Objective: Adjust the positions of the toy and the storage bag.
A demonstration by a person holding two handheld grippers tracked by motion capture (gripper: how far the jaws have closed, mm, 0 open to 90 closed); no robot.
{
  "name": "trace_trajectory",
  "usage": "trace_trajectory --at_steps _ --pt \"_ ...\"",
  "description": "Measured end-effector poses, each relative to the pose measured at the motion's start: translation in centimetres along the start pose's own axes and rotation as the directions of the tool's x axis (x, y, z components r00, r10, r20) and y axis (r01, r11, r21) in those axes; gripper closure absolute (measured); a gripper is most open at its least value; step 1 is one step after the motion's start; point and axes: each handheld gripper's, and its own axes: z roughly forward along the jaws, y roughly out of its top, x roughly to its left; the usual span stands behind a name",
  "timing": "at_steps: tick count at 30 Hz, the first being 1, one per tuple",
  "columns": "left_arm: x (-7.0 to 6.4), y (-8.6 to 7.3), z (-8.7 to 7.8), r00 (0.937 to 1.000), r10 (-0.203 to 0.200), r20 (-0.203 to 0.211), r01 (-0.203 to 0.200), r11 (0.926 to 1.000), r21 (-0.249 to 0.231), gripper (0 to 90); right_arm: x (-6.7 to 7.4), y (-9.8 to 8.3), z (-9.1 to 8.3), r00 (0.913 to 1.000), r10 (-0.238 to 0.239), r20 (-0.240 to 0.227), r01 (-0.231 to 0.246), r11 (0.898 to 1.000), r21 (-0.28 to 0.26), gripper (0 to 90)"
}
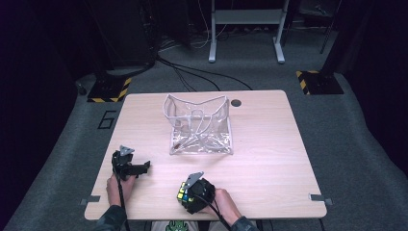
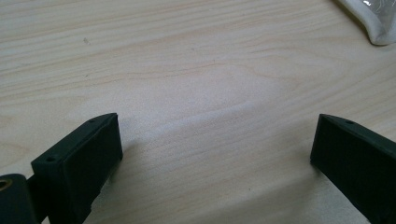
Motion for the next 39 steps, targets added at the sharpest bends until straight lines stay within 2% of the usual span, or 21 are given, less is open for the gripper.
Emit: trace_trajectory --at_steps 9,21,32,36,39 --pt "0.0 0.0 0.0 1.0 0.0 0.0 0.0 1.0 0.0 2.0 0.2 0.0 -0.6 0.9995 -0.006 0.031 0.007 1.0 -0.024 32.3" --pt "0.0 0.0 0.0 1.0 0.0 0.0 0.0 1.0 0.0 2.0 -1.3 -0.9 -3.1 0.9939 0.069 0.086 -0.062 0.994 -0.091 32.5" --pt "0.0 0.0 0.0 1.0 0.0 0.0 0.0 1.0 0.0 2.0 -2.9 -2.2 -5.4 0.9795 0.148 0.137 -0.129 0.982 -0.137 32.4" --pt "0.0 0.0 0.0 1.0 0.0 0.0 0.0 1.0 0.0 2.0 -3.4 -2.8 -6.2 0.9706 0.184 0.155 -0.162 0.976 -0.142 32.5" --pt "0.0 0.0 0.0 1.0 0.0 0.0 0.0 1.0 0.0 2.0 -3.9 -3.2 -6.7 0.968 0.186 0.169 -0.16 0.975 -0.156 32.5"
